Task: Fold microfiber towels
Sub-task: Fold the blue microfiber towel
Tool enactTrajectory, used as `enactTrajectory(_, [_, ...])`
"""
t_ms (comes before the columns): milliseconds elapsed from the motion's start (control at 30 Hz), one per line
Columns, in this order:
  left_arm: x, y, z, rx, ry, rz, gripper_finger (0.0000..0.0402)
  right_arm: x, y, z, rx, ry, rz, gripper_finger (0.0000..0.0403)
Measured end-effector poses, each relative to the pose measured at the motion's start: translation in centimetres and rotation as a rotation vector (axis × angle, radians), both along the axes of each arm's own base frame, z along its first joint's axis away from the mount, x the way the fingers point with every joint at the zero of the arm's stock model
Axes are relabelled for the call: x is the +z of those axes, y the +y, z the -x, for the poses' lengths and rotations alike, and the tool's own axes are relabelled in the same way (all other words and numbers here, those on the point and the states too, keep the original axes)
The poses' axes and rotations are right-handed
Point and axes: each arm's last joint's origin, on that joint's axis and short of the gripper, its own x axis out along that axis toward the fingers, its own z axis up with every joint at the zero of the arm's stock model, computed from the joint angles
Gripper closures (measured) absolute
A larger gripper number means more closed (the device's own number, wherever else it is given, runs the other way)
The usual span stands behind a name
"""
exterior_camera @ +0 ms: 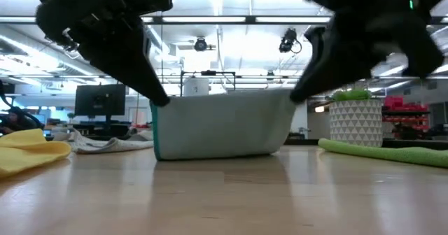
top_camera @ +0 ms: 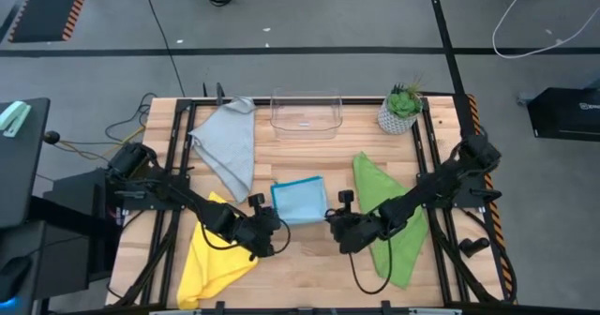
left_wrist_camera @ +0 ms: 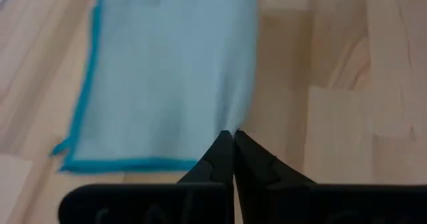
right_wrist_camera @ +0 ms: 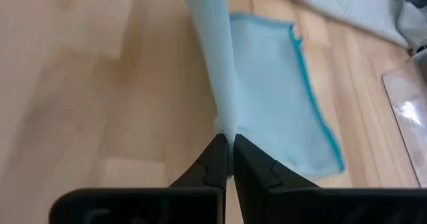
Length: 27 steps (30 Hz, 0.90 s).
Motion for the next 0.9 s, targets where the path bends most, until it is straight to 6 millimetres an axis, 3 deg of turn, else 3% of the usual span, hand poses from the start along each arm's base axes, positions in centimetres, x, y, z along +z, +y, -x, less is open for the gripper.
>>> enactTrajectory(200, [-0.2,0.6,0.5,0.125,-0.009,-0.086,0.0396,1.8,-1.7,-0.4,-0.032,-0.038,-0.082,0.0379])
enactTrajectory(500, [-1.2,4.7,-0.1,0.287,0.022,-0.126,0.0396,0.8,-5.7,-2.2,-0.18,-0.003,-0.209,0.0378])
enactTrajectory(900, [-2.2,8.2,-1.0,0.35,-0.007,-0.117,0.0392,0.3,-8.5,-2.4,-0.361,0.021,-0.333,0.0378])
